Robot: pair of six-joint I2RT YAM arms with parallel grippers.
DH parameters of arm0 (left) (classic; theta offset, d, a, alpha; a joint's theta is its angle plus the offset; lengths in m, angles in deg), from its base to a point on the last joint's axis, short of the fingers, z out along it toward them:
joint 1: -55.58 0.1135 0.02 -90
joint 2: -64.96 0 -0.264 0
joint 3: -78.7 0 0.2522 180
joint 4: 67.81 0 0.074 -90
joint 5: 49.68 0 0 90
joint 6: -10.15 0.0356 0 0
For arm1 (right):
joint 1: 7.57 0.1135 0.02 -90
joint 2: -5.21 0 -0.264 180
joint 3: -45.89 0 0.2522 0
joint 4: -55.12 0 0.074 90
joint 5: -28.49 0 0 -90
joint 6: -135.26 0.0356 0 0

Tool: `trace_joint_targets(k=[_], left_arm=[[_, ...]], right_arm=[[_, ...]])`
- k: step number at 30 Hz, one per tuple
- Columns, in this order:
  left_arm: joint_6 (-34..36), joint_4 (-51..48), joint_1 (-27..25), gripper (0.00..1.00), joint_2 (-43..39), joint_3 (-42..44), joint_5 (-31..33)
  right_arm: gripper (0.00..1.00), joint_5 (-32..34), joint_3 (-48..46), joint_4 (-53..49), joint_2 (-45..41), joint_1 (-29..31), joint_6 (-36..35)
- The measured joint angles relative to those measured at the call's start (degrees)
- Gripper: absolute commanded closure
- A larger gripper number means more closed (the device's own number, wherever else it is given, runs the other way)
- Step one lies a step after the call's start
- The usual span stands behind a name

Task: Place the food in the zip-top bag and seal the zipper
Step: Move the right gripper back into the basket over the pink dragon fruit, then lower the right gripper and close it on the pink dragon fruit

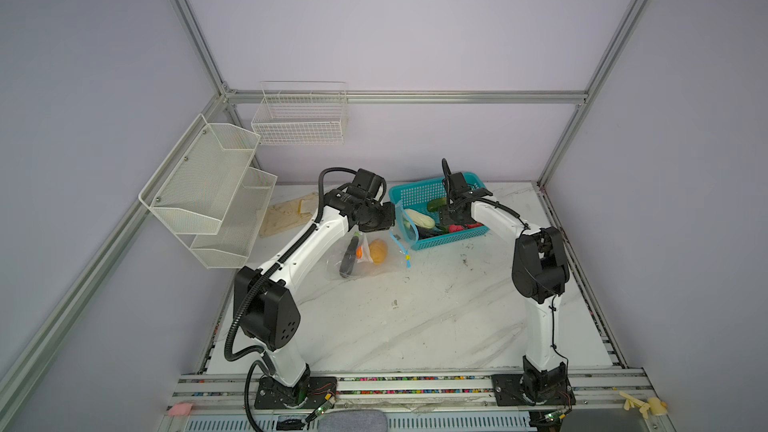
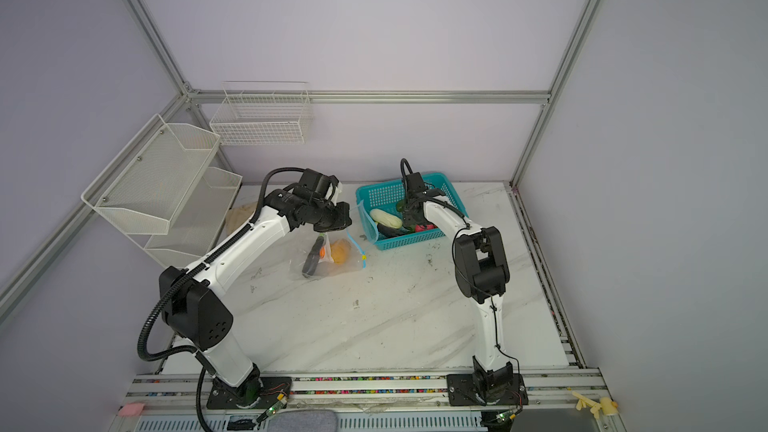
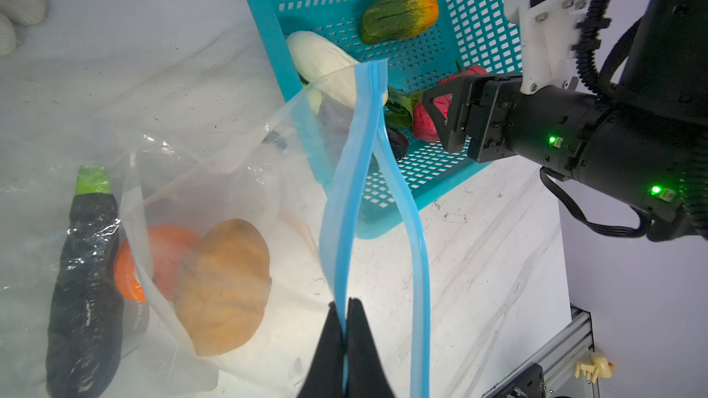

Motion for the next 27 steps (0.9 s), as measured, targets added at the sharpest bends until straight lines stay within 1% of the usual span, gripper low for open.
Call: trace_joint_targets(k=[9,16,23,27], left_arm=[[0.00,0.02,0.00,1.00,-0.04,0.07,0.00],[0.04,0.00,0.00,1.00,-0.07,0.09,0.02],[0.11,0.02,0.00,1.00,-0.07,0.22,0.02],[0.13,0.04,0.00,1.00,-0.07,0.24,0.02]], right_arm=[[0.24,1.33,0.15,-1.29,2.43,-0.20,-0.04],[0.24,1.62,4.26,-4.20,6.88,-0.20,0.37],[0.31,1.42,5.42,-5.55,8.52,-0.24,0.52],[0.32,1.31,6.60,-5.55,8.52,-0.24,0.52]])
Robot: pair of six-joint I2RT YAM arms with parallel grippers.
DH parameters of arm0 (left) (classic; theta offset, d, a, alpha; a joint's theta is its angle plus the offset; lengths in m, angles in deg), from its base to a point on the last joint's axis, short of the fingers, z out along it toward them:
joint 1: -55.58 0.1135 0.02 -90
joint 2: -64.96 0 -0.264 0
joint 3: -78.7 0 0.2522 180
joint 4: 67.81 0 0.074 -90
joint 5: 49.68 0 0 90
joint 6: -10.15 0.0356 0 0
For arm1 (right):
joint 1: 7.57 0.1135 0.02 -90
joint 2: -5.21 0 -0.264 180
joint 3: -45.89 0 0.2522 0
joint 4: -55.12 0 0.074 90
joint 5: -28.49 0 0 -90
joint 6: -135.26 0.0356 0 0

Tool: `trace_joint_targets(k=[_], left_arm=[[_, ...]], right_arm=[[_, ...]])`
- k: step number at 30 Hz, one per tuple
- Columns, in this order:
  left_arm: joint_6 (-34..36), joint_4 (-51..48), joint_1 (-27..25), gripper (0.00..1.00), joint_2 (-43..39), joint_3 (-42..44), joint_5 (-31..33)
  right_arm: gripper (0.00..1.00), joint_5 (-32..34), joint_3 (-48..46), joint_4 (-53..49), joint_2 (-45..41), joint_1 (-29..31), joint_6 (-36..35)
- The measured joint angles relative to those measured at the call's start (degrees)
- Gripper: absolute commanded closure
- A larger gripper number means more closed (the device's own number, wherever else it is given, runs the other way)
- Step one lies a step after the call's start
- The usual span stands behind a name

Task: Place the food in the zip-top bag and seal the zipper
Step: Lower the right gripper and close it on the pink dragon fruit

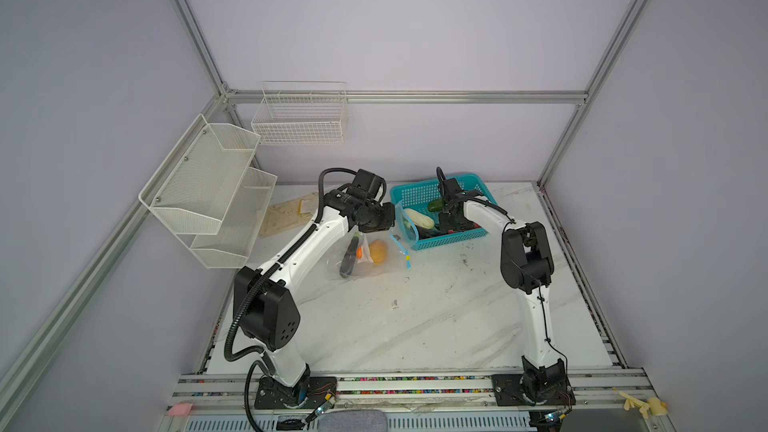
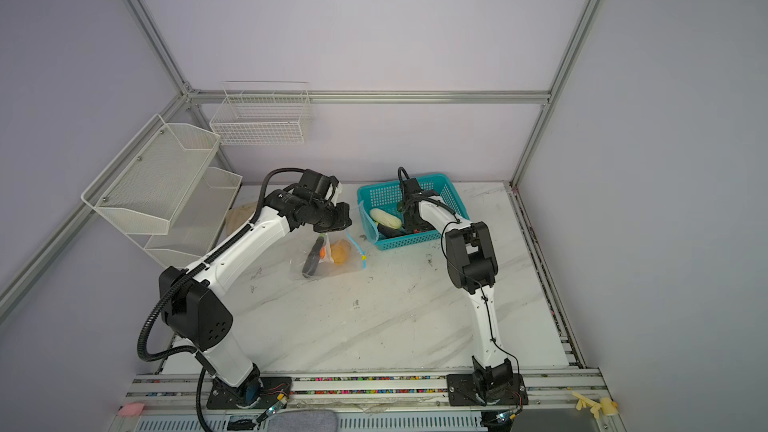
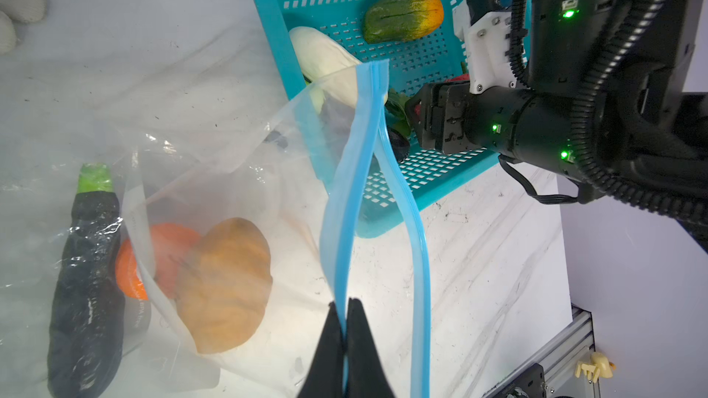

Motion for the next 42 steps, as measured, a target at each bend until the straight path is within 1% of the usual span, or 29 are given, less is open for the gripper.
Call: trace_joint_targets(k=[16,26,34,42], left_arm=[[-0.02,0.09,0.00,1.00,0.00,0.00,0.00],[-0.02,0.13,0.00,1.00,0.00,-0.02,0.00],[-0.04,0.13,0.00,1.00,0.00,-0.02,0.00],[-0.04,0.13,0.00,1.00,0.00,-0.02,0.00]], right_arm=[[0.37,-0.24,0.87,0.13,-0.24,0.00,-0.07],[0.38,-2.25,1.01,1.01,-5.09,0.00,-0.02],[0.38,-6.71,-0.37,2.34,-9.68,0.00,-0.02],[0.38,-13.20,-6.75,4.52,-15.47,0.00,0.07]])
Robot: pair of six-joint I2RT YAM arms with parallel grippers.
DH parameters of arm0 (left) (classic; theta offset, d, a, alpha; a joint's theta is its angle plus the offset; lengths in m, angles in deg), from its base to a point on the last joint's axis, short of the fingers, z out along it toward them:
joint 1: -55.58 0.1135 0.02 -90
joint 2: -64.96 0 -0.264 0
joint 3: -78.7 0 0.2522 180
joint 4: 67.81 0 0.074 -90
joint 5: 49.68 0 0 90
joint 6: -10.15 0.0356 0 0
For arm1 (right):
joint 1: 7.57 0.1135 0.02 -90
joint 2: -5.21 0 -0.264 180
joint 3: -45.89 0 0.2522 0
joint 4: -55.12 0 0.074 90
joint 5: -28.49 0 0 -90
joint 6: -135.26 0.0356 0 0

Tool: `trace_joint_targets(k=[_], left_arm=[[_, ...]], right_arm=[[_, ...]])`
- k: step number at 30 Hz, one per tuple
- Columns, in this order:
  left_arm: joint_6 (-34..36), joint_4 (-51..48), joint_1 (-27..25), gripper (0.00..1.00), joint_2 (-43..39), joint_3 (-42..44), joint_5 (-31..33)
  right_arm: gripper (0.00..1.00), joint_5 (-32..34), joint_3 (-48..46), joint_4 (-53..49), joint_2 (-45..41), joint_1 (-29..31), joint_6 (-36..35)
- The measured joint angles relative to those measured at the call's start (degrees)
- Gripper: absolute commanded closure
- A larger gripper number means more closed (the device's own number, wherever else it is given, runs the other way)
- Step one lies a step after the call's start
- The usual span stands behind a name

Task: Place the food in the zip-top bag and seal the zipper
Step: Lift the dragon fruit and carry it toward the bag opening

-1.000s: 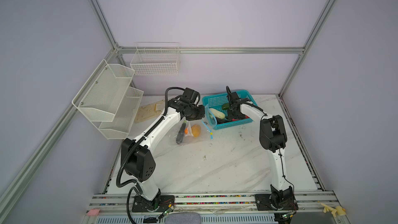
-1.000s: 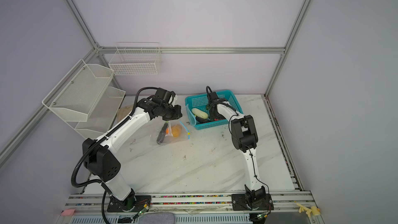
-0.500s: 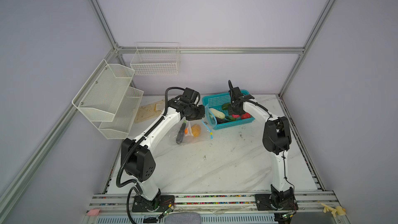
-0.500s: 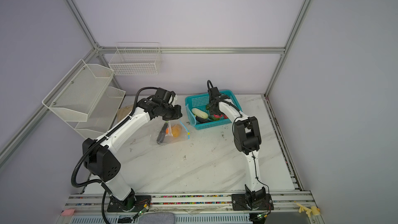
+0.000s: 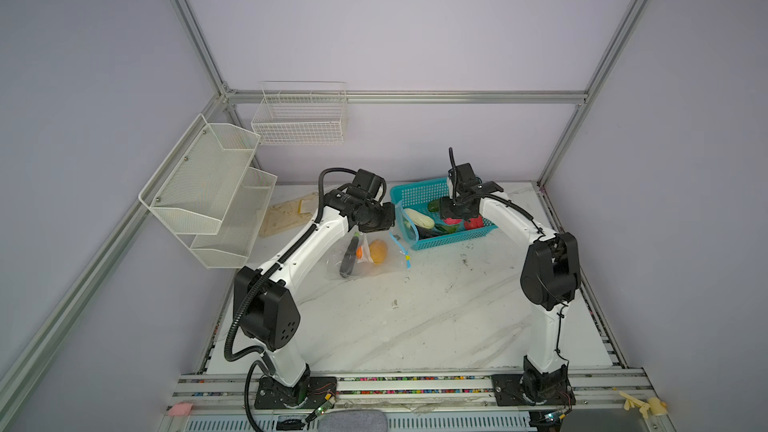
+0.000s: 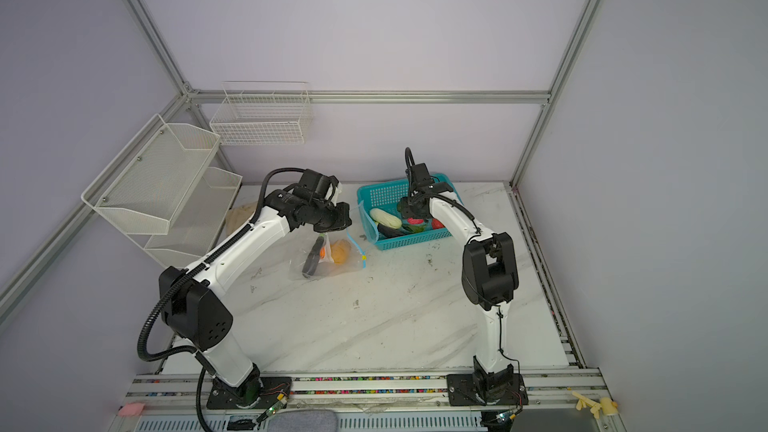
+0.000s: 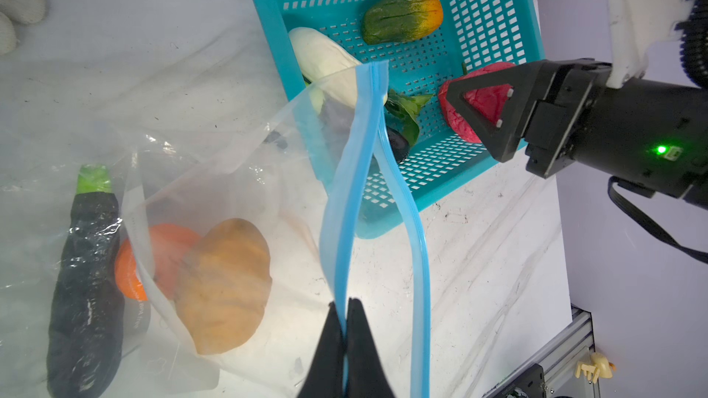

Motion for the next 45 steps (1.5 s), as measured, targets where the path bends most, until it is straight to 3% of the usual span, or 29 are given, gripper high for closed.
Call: trace_joint_targets(k=[25,45], left_arm=[[-0.11,0.22,0.00,1.00,0.00,0.00,-0.02],[-0.11,0.24,0.00,1.00,0.00,0.00,-0.04]], right_arm=[[0.40,-18.62,-8.41,3.87,-13.62,4.48,2.51],[0.40,-22.25,-6.23,6.32,-11.80,9.90,2.95]])
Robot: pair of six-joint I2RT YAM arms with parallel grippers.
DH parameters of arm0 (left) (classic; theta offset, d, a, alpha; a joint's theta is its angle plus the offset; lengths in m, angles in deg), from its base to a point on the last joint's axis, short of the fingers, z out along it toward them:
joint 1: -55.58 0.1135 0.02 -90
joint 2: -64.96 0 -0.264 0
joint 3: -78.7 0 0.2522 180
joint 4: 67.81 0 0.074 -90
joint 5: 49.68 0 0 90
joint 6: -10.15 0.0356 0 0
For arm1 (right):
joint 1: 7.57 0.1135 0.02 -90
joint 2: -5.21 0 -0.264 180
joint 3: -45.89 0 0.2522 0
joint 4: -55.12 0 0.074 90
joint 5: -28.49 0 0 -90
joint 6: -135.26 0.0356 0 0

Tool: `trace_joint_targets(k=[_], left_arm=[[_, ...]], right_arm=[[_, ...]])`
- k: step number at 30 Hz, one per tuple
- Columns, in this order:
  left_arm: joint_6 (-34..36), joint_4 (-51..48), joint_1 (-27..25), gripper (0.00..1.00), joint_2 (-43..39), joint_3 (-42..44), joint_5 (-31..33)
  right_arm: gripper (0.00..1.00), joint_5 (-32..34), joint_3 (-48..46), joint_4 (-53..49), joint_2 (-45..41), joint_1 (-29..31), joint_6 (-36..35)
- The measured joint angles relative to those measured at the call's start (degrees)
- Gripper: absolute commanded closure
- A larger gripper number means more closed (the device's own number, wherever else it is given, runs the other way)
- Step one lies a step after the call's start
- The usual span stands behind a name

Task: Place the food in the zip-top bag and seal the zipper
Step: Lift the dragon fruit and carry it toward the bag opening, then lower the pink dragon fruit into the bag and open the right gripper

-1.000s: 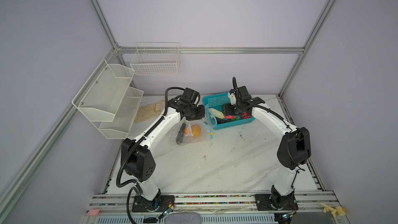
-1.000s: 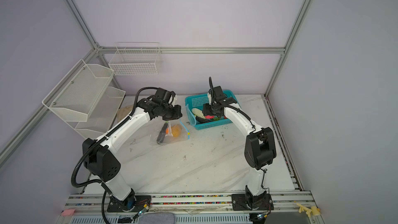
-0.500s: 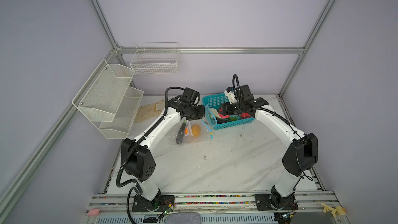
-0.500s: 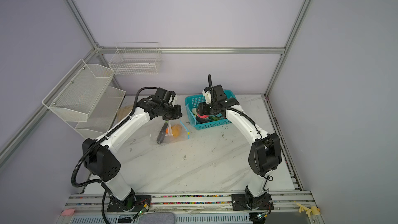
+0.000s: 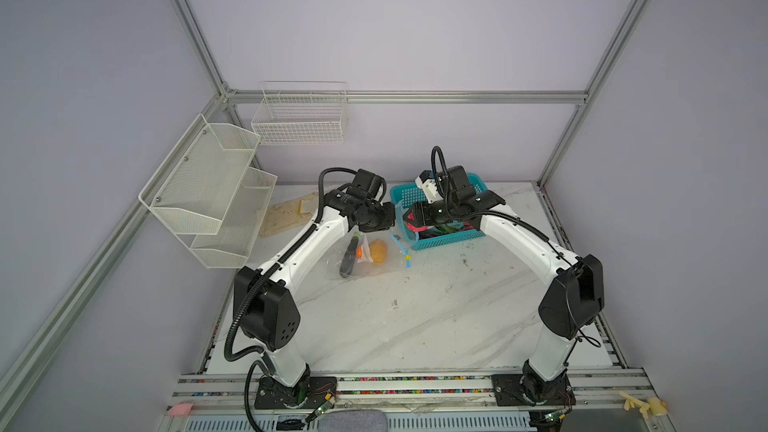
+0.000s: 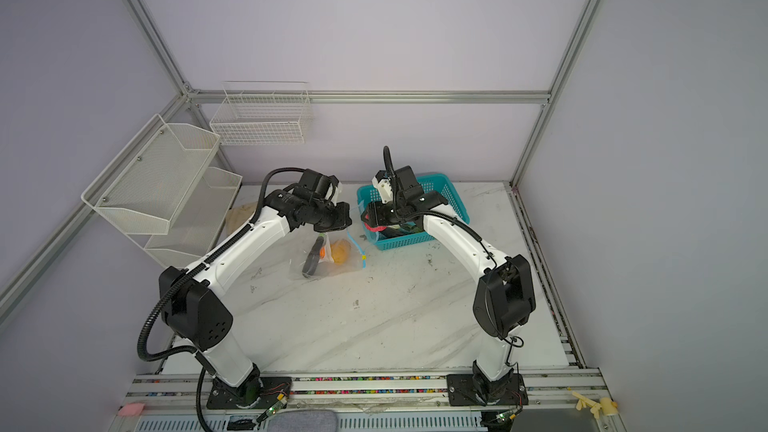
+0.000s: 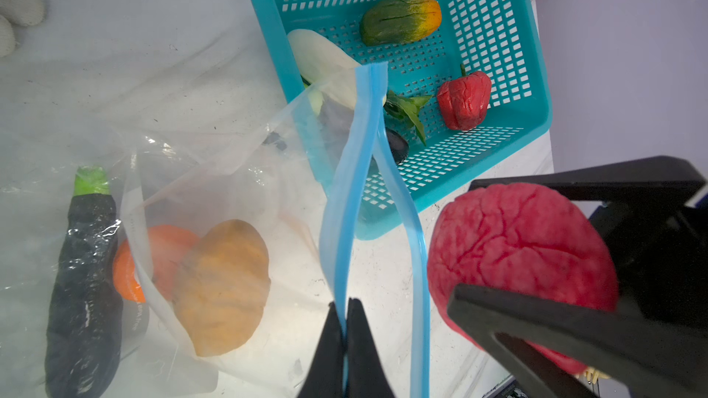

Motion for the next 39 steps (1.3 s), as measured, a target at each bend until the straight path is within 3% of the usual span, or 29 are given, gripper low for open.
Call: trace_joint_targets(k=[39], left_arm=[[0.00,0.00,0.00,1.00,0.00,0.00,-0.15]], right_arm=[[0.33,-0.42,0.83,0.00,3.08,1.55,-0.02]])
